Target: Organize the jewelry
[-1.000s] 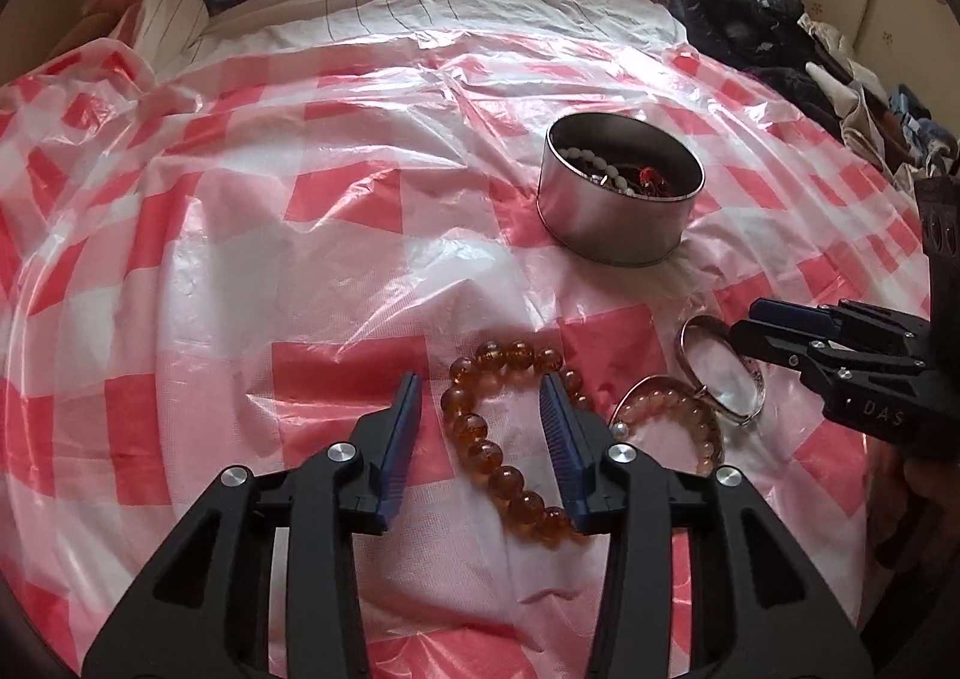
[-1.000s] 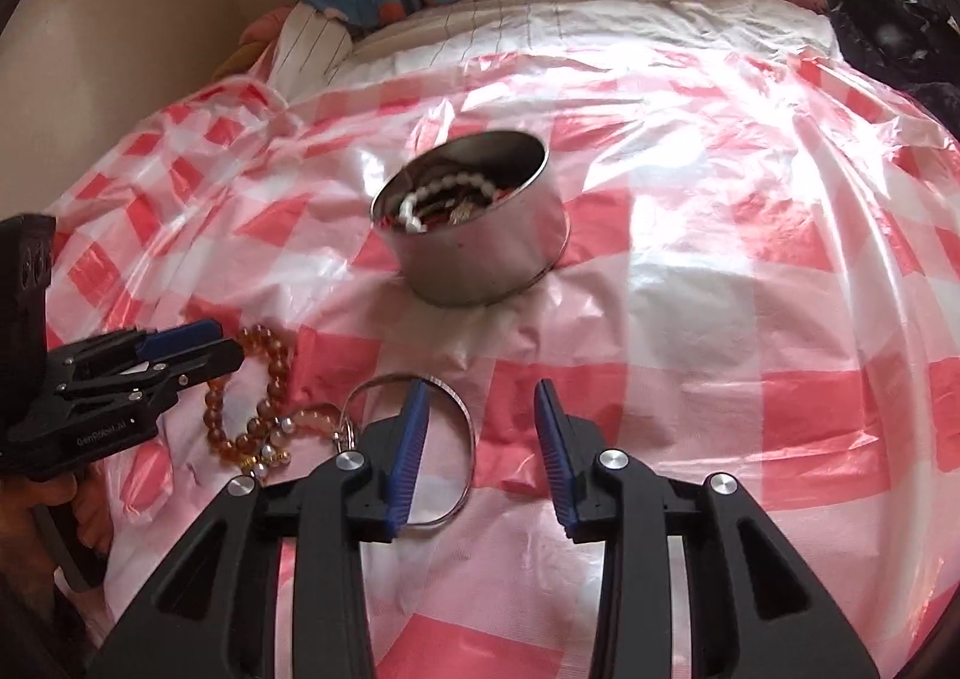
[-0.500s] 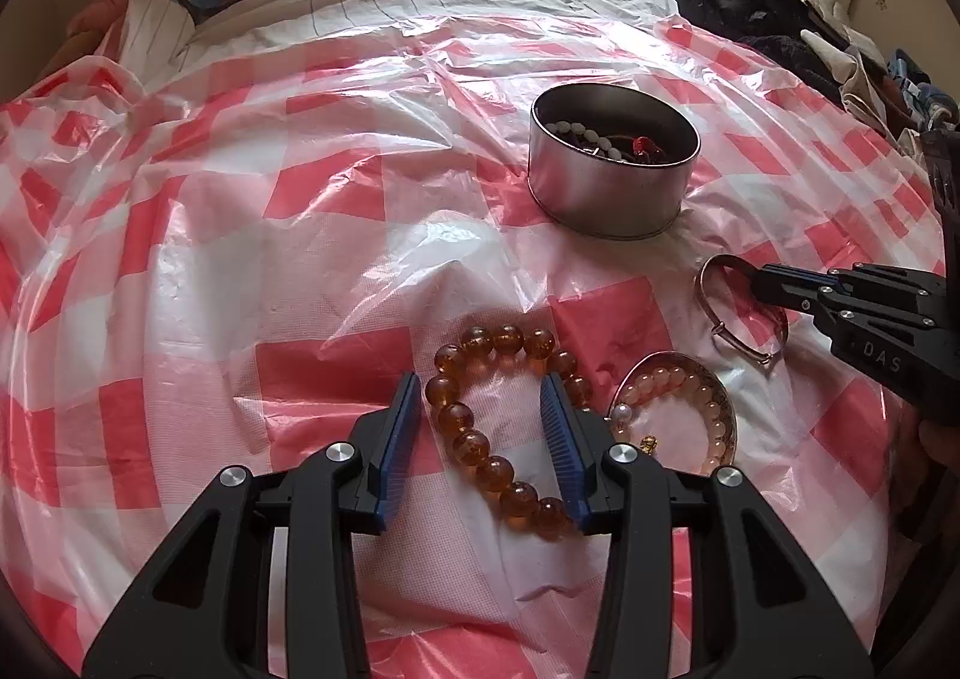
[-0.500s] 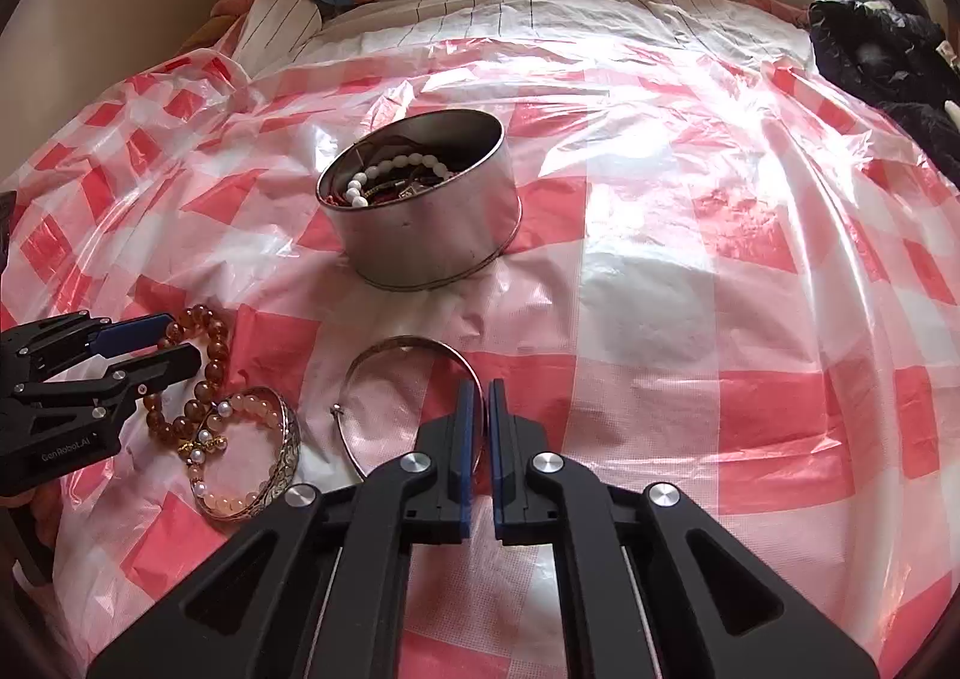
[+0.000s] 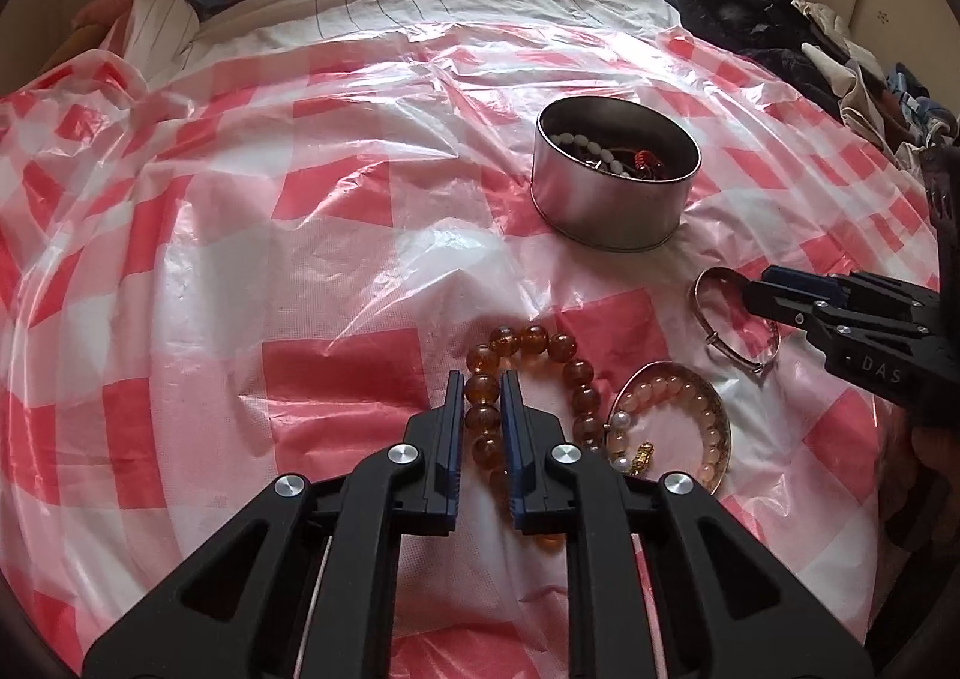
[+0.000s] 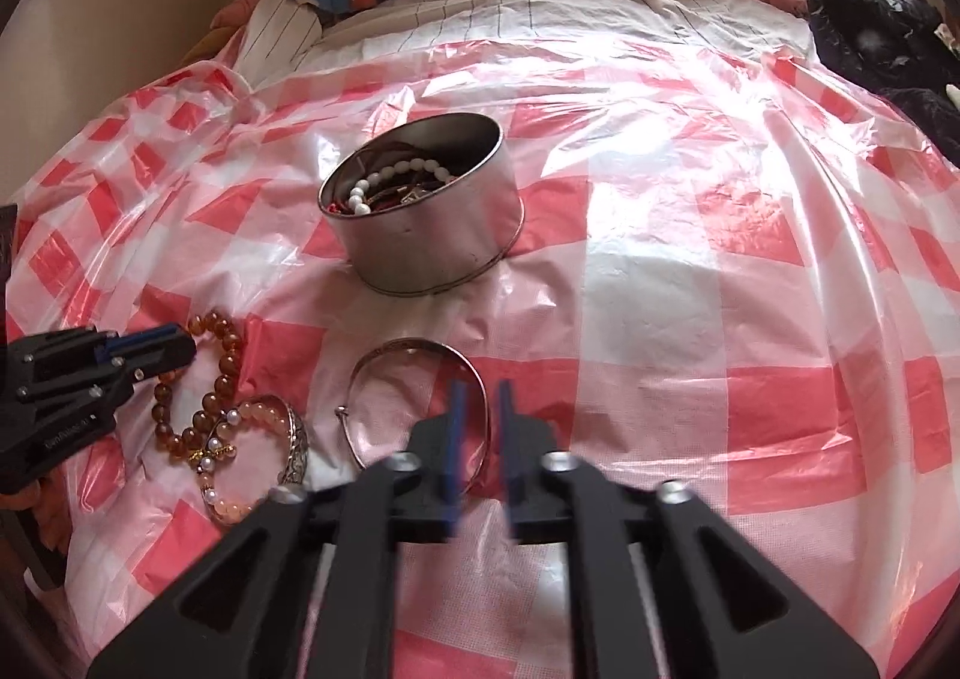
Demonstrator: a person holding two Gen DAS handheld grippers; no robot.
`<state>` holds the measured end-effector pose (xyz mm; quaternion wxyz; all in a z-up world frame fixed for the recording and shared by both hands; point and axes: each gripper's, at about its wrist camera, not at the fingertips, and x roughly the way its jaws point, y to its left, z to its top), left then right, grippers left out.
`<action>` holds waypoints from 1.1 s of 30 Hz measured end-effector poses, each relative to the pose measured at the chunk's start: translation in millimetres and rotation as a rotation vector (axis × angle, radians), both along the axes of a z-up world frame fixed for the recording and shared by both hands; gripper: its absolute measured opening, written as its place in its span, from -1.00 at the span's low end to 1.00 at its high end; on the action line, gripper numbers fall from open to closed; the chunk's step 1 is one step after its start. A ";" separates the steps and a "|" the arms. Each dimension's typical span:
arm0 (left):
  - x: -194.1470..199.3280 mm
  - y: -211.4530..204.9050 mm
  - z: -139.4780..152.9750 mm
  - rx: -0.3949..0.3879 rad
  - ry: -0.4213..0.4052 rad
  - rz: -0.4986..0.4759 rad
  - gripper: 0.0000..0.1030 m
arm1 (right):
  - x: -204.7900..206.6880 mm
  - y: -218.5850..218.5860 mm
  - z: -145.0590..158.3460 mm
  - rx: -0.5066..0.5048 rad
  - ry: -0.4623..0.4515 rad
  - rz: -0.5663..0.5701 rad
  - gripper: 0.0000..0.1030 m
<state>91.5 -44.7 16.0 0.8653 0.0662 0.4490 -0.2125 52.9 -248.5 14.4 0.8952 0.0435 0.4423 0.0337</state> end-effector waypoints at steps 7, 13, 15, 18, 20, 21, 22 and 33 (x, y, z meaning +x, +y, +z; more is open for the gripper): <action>-2.5 -2.4 -1.5 0.011 -0.003 -0.005 -0.46 | 1.3 2.4 -4.3 -0.005 0.018 0.015 -0.33; -2.9 -4.1 -1.4 0.022 -0.008 -0.009 -0.38 | 1.9 2.5 -5.7 -0.008 0.026 0.015 -0.32; -2.9 -4.6 -1.5 0.026 -0.009 -0.011 -0.35 | 2.0 2.6 -6.1 -0.008 0.028 0.015 -0.32; -3.6 -5.8 -1.4 0.035 -0.015 -0.014 -0.29 | 1.8 3.0 -6.6 -0.010 0.028 0.018 -0.27; -4.1 -6.8 -1.7 0.042 -0.017 -0.016 -0.28 | 2.1 3.8 -6.9 -0.013 0.029 0.020 -0.26; -4.4 -7.4 -1.8 0.046 -0.019 -0.018 -0.27 | 2.5 3.8 -7.0 -0.014 0.030 0.020 -0.25; -4.5 -7.7 -1.9 0.049 -0.020 -0.019 -0.27 | 2.6 3.8 -7.1 -0.014 0.030 0.021 -0.25; -14.6 -22.4 -1.2 0.077 -0.028 -0.110 -0.80 | 0.5 17.6 -12.3 -0.035 0.045 0.097 -0.94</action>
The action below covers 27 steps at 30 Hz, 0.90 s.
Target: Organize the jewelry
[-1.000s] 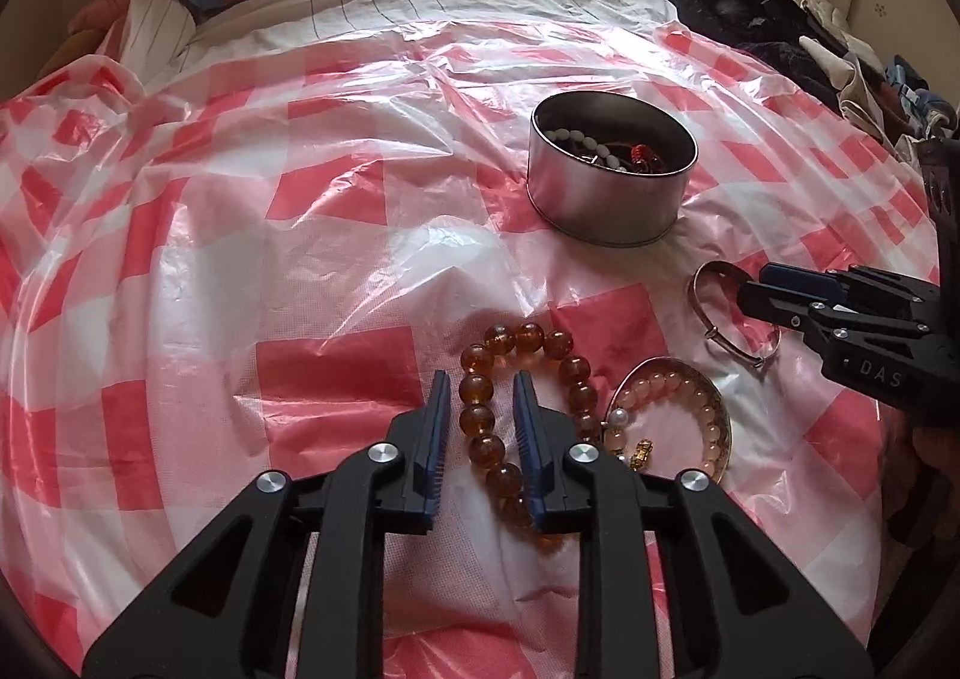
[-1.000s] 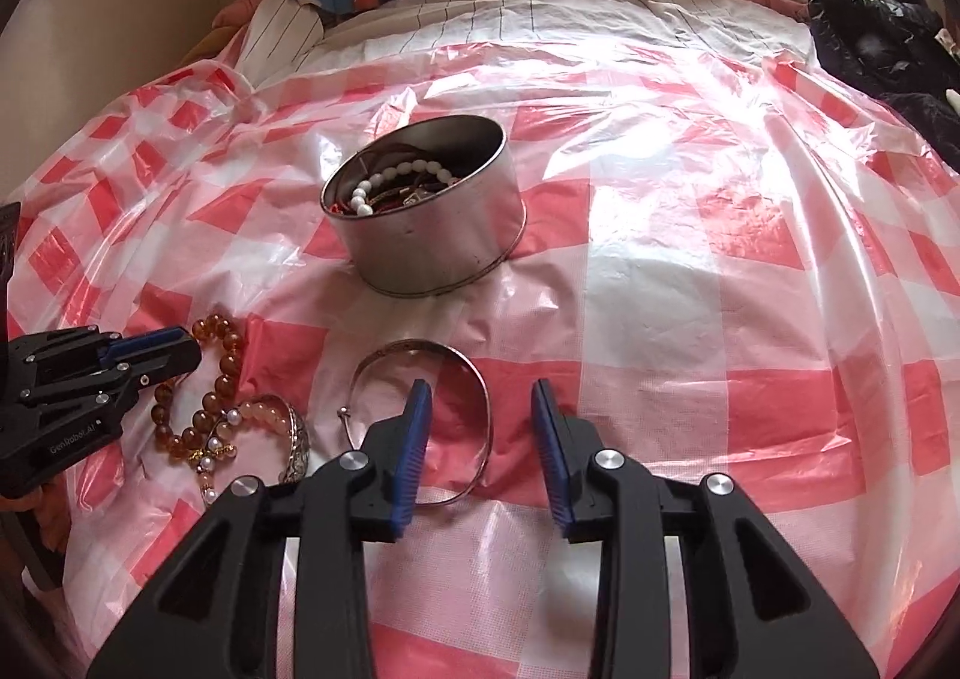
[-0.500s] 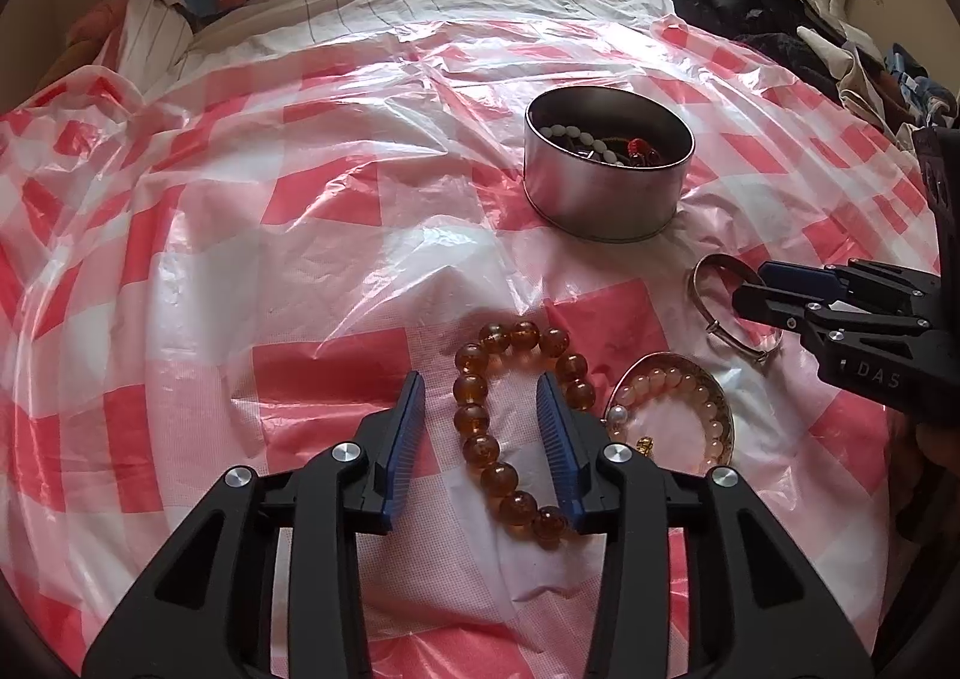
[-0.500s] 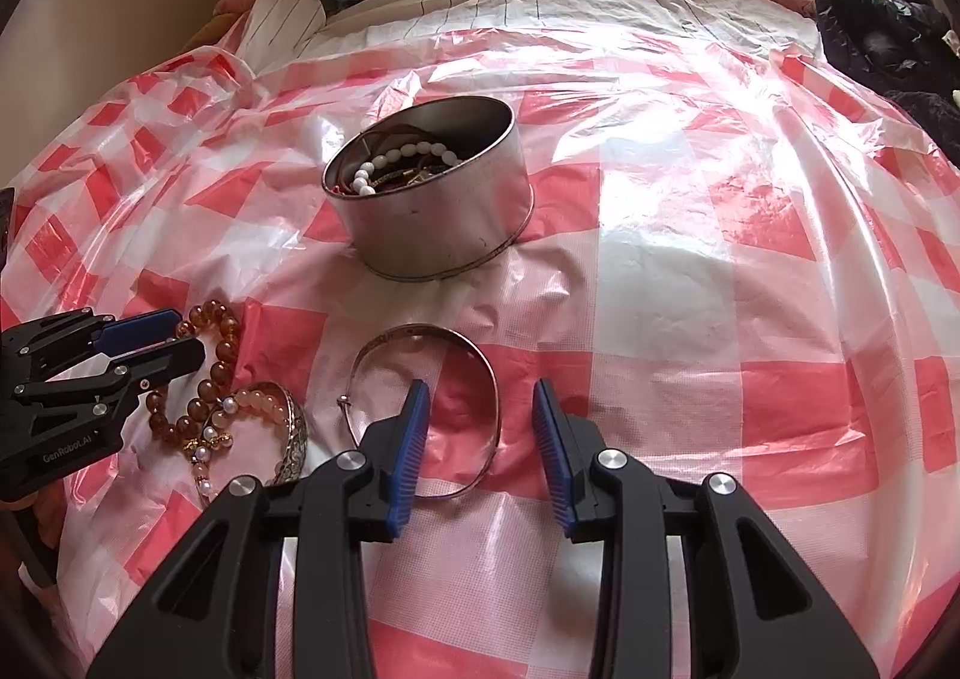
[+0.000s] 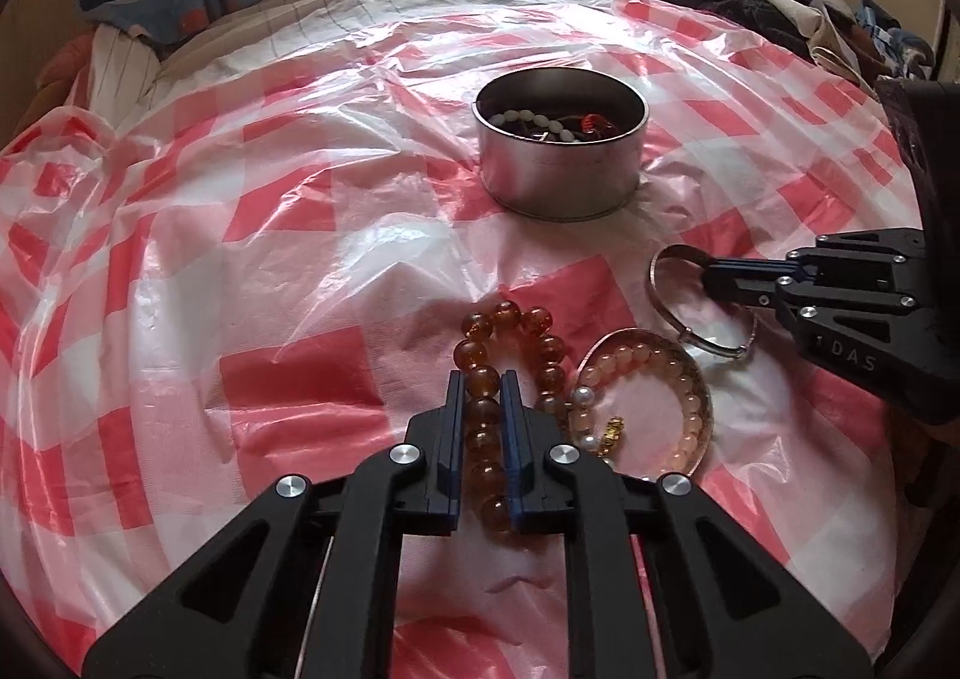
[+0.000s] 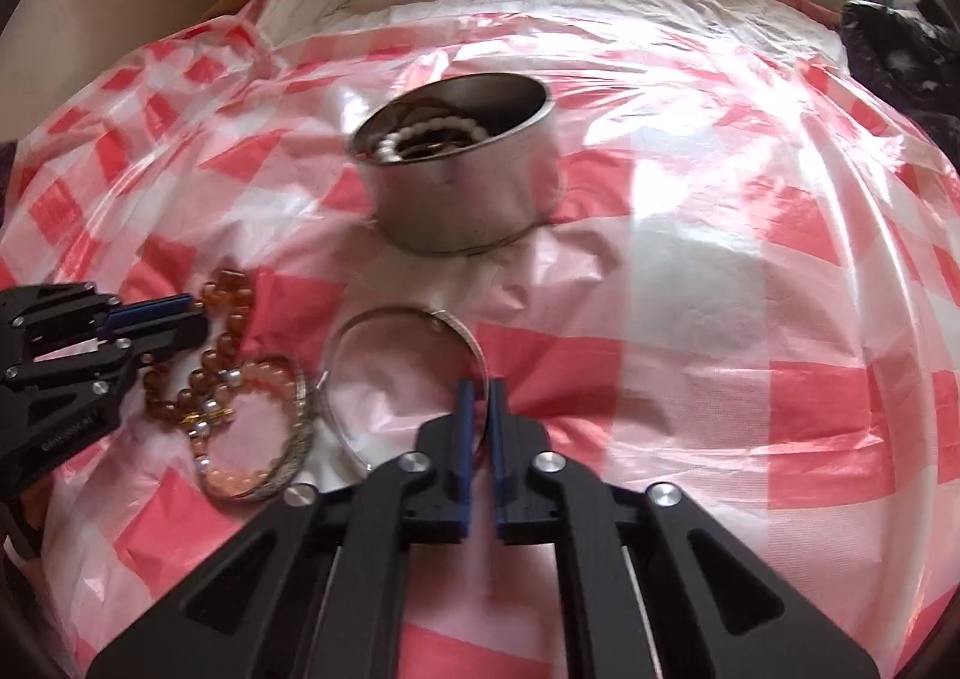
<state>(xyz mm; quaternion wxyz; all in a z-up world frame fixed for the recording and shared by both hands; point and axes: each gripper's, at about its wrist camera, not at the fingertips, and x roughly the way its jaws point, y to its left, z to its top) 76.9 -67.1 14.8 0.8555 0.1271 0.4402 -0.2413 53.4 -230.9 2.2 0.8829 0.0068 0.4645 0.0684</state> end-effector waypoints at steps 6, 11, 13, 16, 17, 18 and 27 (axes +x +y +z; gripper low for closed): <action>1.5 2.9 1.4 0.009 -0.022 0.026 -0.80 | -1.2 -3.8 4.7 0.048 -0.019 -0.008 -0.94; 0.9 2.9 1.6 0.016 -0.031 0.031 -0.80 | -3.2 -5.5 9.3 0.077 -0.036 -0.016 -0.93; 1.0 3.1 2.0 0.014 -0.033 0.031 -0.80 | -3.0 -6.6 11.4 0.083 -0.042 -0.018 -0.93; 0.2 2.9 3.7 0.013 -0.041 0.028 -0.80 | -2.6 -5.8 12.2 0.086 -0.044 -0.016 -0.93; -0.5 2.6 4.1 0.013 -0.044 0.027 -0.80 | -2.5 -5.5 12.7 0.088 -0.045 -0.014 -0.93; -0.7 2.3 4.1 0.014 -0.045 0.026 -0.80 | -2.8 -5.1 12.8 0.089 -0.045 -0.013 -0.93; -0.8 2.0 6.1 0.011 -0.055 0.024 -0.80 | -4.3 -4.8 15.8 0.094 -0.056 -0.010 -0.93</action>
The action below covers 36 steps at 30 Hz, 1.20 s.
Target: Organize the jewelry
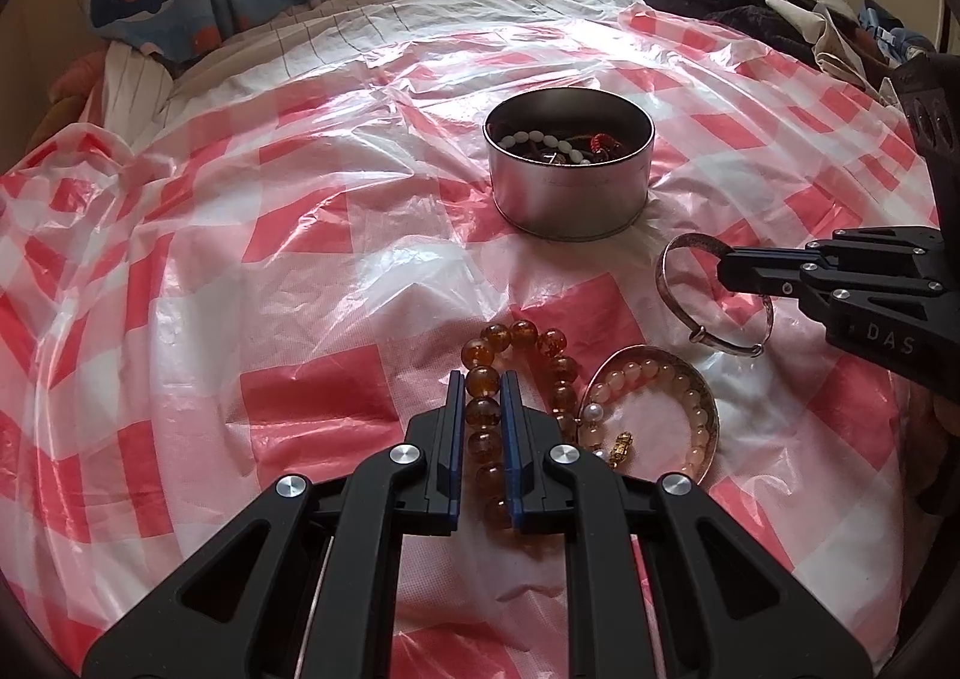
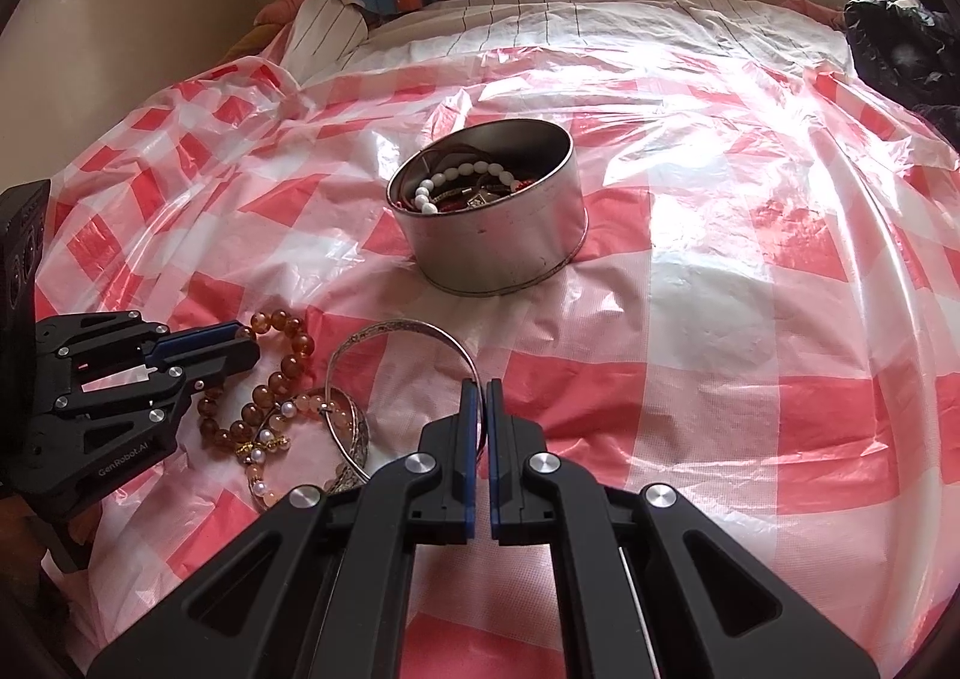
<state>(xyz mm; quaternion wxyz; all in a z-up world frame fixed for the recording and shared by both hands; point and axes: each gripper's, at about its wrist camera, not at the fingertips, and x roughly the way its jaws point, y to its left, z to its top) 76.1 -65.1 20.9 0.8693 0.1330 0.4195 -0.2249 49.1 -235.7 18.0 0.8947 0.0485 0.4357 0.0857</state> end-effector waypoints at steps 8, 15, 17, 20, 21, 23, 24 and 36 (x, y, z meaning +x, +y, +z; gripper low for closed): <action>-1.5 1.9 11.7 -0.066 -0.014 -0.004 -0.80 | -1.3 0.0 3.6 0.009 -0.011 0.003 -0.93; -1.5 0.1 15.4 -0.076 -0.016 -0.003 -0.80 | -2.9 -0.3 7.1 0.016 -0.023 0.004 -0.93; -1.6 -0.2 18.5 -0.088 -0.016 -0.003 -0.80 | -3.4 -0.9 8.2 0.018 -0.026 0.002 -0.93; -1.7 -0.9 19.7 -0.087 -0.019 0.001 -0.80 | -3.7 -1.7 8.8 0.016 -0.029 0.000 -0.93; -1.4 -0.7 18.8 -0.085 -0.018 0.005 -0.80 | -3.7 -1.7 8.9 0.008 -0.029 -0.002 -0.93; 1.1 0.8 15.0 -0.077 -0.008 0.020 -0.80 | -3.1 -2.0 7.4 -0.021 -0.024 -0.012 -0.93; 2.7 2.1 12.2 -0.072 -0.001 0.031 -0.80 | -2.2 -2.4 5.6 -0.034 -0.015 -0.019 -0.92; 11.0 12.9 -5.1 -0.061 0.041 0.090 -0.40 | 1.1 -5.8 -1.2 -0.053 0.012 -0.040 -0.34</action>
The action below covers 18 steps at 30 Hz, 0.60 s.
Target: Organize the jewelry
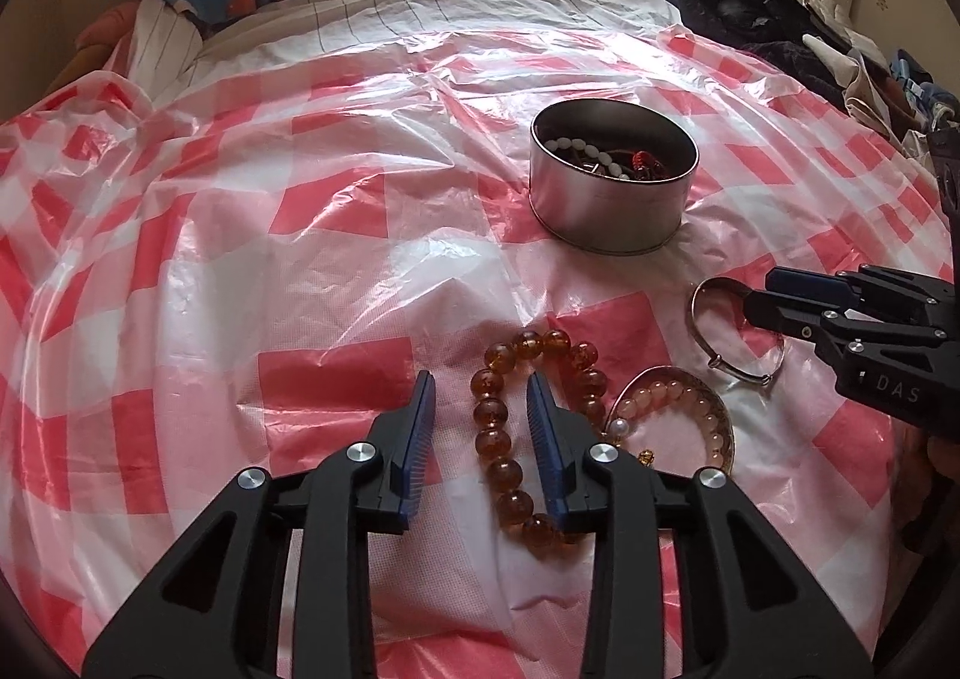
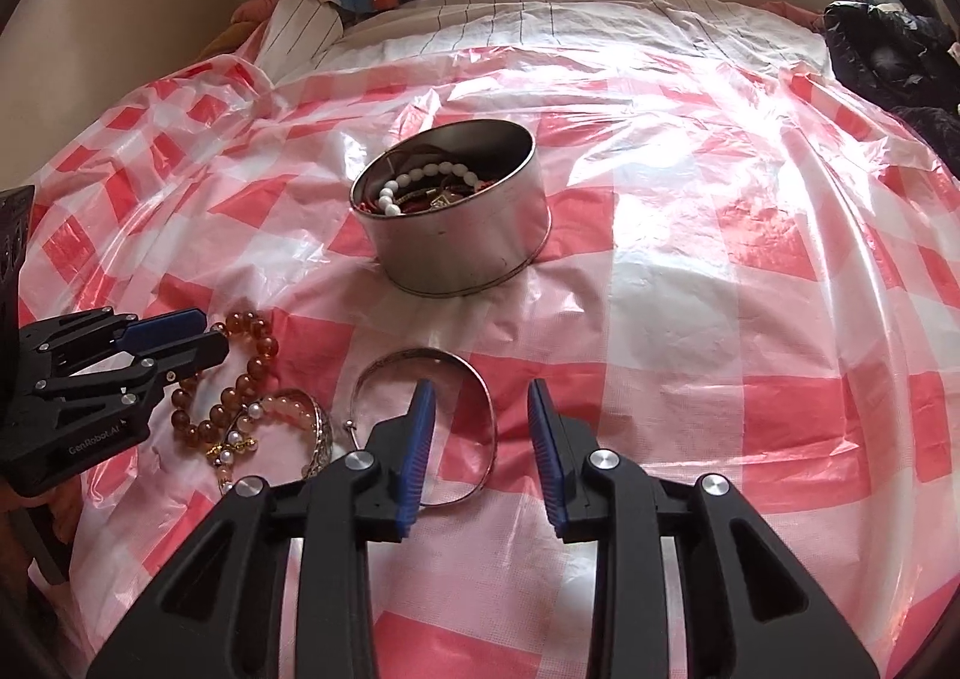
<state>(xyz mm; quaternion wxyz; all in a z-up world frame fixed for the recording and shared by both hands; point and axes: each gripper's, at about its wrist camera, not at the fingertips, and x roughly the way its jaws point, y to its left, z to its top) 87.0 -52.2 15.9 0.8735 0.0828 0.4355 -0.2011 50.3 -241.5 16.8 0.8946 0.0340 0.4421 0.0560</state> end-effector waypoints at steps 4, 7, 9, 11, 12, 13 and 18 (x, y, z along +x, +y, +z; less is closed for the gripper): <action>-0.8 -0.3 -0.6 0.001 0.000 -0.002 -0.38 | 0.9 0.3 -1.5 -0.003 0.004 -0.002 -0.32; -0.7 -0.2 -1.0 0.002 -0.001 -0.002 -0.36 | 1.1 0.7 -2.0 -0.003 0.004 -0.001 -0.30; -0.8 -0.2 -0.8 0.003 0.000 -0.003 -0.34 | 1.7 1.1 -2.7 -0.004 0.003 0.000 -0.28; -1.3 -1.2 -1.2 0.008 -0.002 -0.005 -0.31 | 1.8 1.7 -3.3 -0.003 0.007 0.001 -0.27; -1.8 -2.1 -1.3 0.011 -0.003 -0.007 -0.30 | 1.9 2.0 -3.6 -0.003 0.008 0.001 -0.26; -2.1 -2.8 -1.5 0.015 -0.005 -0.009 -0.29 | 2.1 2.4 -3.9 -0.004 0.008 0.002 -0.24; -3.9 -5.8 -1.6 0.028 -0.011 -0.017 -0.22 | 2.5 3.6 -5.5 -0.004 0.013 0.004 -0.22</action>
